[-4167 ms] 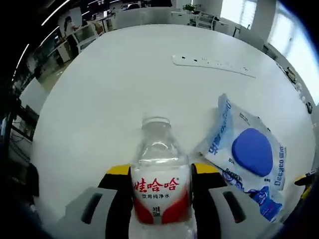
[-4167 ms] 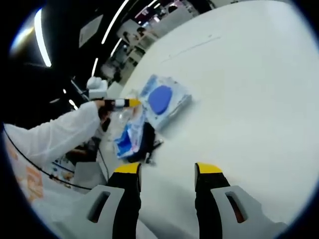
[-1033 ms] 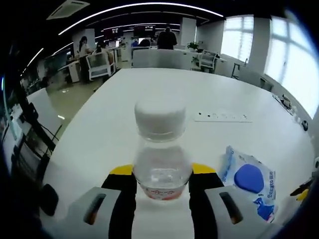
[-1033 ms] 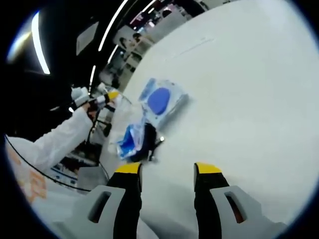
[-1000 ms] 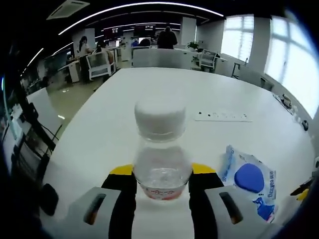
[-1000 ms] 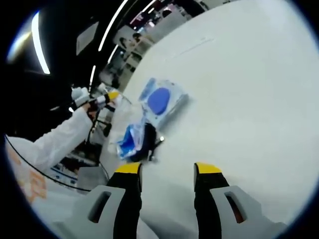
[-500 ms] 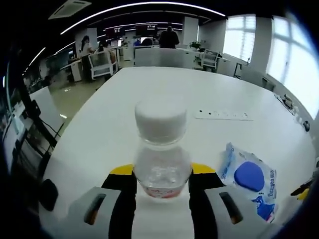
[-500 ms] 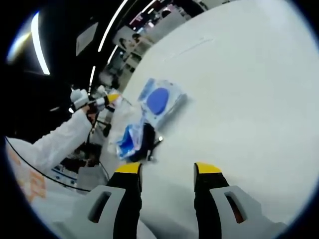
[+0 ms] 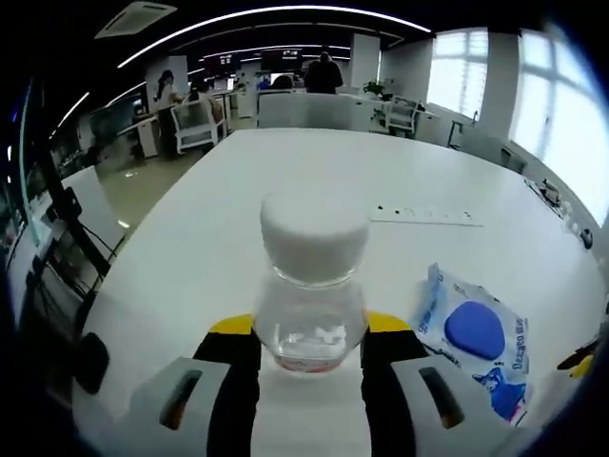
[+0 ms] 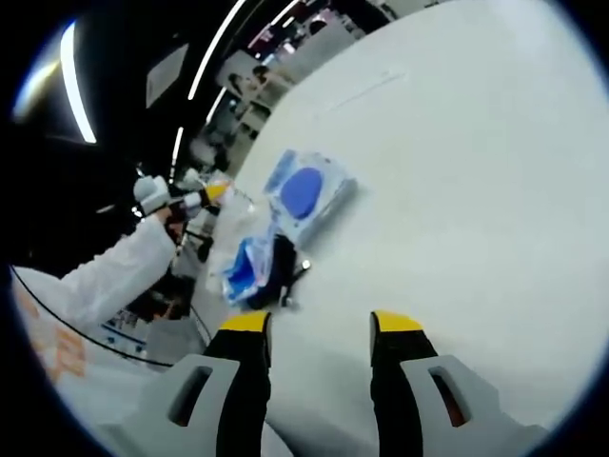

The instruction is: Arrange the tabletop items into an orderly group along one side of the table until the central work area is clear of visible clutter.

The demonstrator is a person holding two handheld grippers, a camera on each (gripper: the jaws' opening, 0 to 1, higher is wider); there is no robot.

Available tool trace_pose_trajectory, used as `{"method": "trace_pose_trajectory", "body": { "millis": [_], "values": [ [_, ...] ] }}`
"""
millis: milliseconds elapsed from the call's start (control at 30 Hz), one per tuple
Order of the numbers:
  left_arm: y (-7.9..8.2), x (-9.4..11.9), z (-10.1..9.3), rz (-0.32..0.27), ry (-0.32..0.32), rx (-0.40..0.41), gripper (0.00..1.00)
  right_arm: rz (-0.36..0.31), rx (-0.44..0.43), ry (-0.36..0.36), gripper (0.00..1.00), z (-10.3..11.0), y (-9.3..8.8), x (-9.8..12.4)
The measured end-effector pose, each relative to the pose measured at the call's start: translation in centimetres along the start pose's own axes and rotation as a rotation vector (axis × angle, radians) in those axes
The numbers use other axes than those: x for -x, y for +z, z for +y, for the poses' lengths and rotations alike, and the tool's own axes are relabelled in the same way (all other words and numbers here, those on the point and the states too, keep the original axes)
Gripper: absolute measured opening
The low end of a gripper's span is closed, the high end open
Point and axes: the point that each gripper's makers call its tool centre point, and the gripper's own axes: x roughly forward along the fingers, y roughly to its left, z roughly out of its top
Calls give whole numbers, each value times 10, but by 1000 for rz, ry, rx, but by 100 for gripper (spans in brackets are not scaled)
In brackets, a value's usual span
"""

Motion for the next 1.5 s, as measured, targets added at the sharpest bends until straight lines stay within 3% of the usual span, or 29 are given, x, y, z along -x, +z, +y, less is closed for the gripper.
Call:
{"method": "trace_pose_trajectory", "body": {
  "millis": [300,400,567,767,1133,1200,1267,1500],
  "values": [
    [6,5,2,-14,11,1,43,-6,6,8,39,4,0,2],
    [23,16,0,-94,1,50,48,-13,10,14,40,6,0,2],
    [23,35,-2,-131,-9,114,59,-19,6,21,40,7,-1,2],
    [6,59,-6,-146,-40,151,67,-25,28,34,40,13,1,1],
    [-39,115,-18,-121,-86,124,69,-3,111,41,43,19,-3,0],
    [-51,123,-21,-100,-90,119,70,-2,115,42,43,19,-4,0],
    [-65,129,-22,-44,-77,49,70,0,121,43,43,19,-4,0],
    [-73,144,-25,-62,-74,91,70,12,139,42,43,18,-8,1]
  ]
}}
